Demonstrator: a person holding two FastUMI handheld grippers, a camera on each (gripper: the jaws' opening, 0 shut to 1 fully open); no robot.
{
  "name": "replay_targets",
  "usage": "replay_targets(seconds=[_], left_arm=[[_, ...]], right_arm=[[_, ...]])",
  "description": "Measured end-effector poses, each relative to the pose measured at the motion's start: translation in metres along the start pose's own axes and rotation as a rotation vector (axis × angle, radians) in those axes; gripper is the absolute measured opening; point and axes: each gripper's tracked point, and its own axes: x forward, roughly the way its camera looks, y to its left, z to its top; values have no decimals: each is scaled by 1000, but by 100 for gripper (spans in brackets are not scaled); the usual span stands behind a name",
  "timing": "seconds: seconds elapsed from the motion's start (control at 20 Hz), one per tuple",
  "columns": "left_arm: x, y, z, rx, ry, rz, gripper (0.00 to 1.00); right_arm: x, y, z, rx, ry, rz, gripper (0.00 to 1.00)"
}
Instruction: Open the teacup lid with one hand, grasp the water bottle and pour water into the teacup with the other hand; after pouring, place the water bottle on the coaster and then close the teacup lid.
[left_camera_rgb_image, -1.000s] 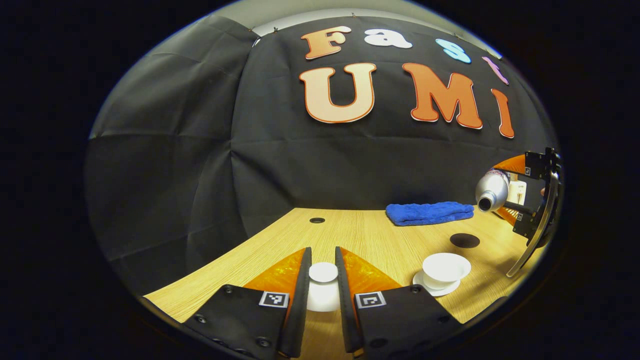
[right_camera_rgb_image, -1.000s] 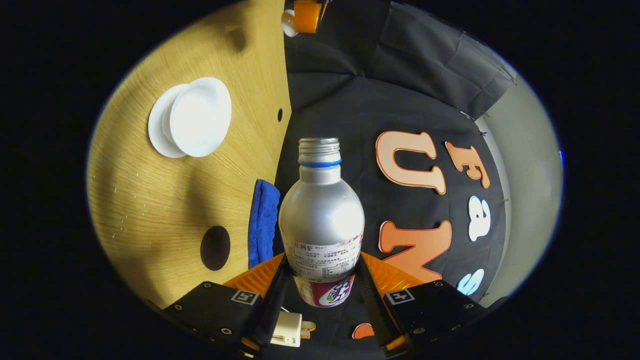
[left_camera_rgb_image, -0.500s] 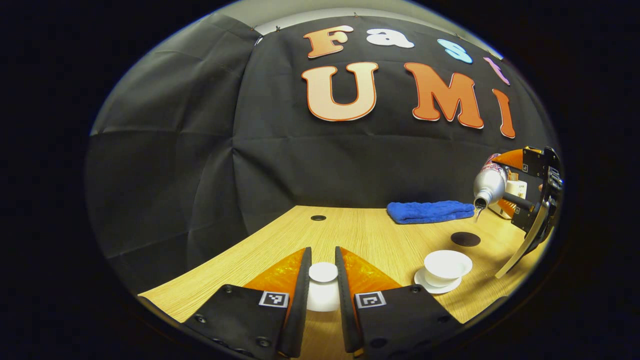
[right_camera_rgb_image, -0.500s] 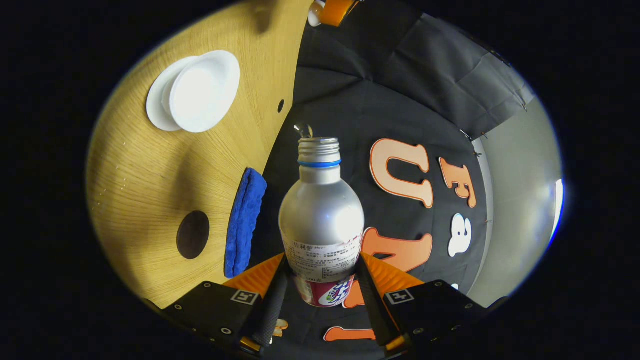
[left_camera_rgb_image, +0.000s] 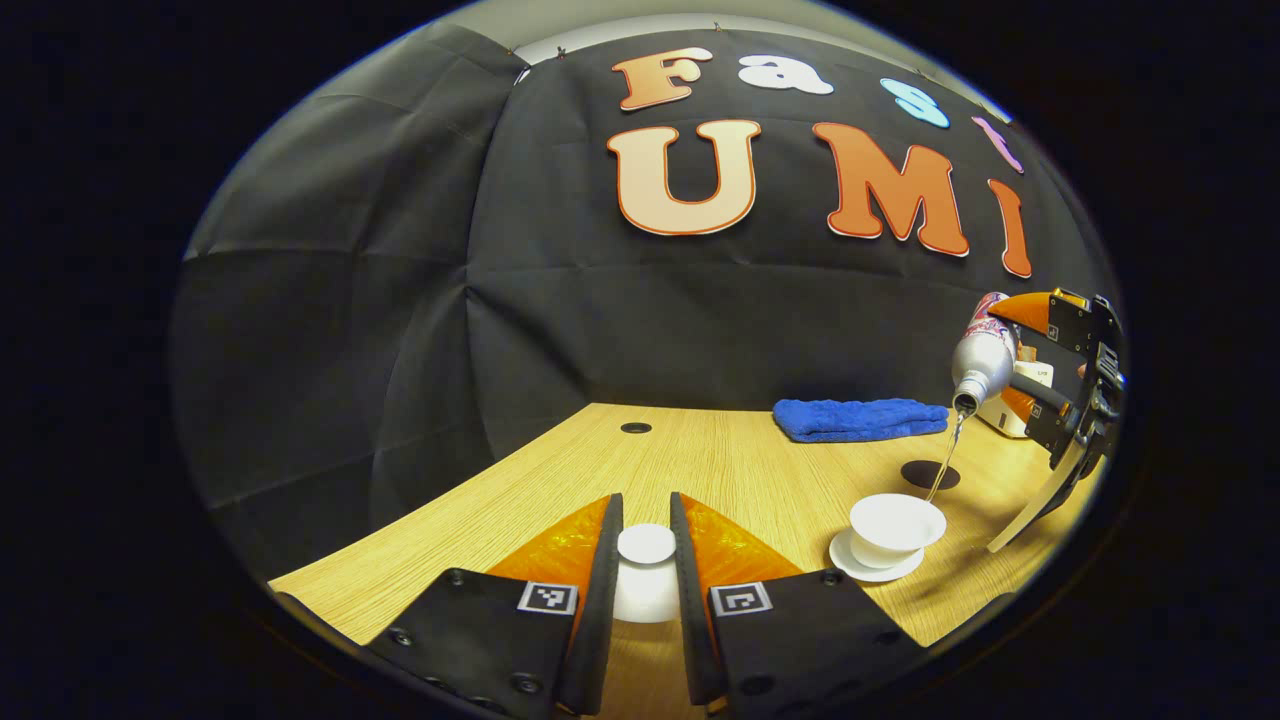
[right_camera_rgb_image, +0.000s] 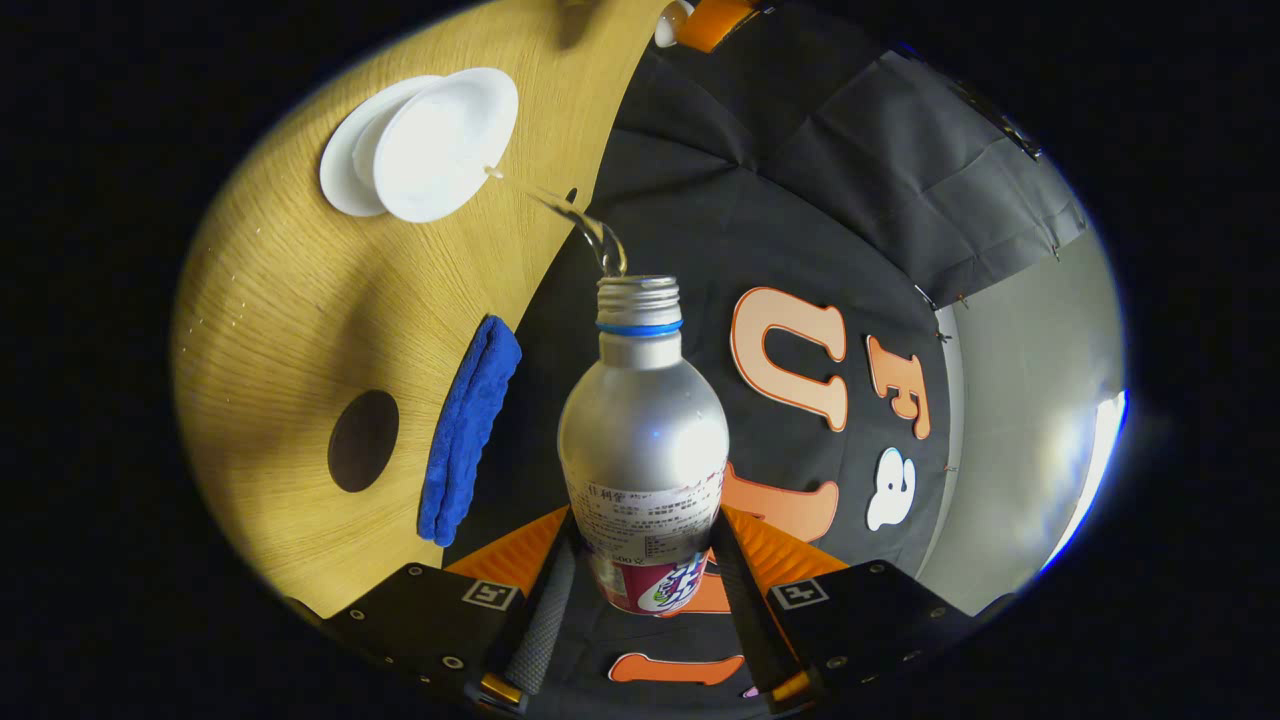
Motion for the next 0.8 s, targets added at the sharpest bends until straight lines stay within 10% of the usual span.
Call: replay_targets(seconds=[0.8], left_arm=[[0, -12, 5, 3, -10, -30, 34]], right_arm=[[-3, -22, -5, -66, -12, -131, 76]])
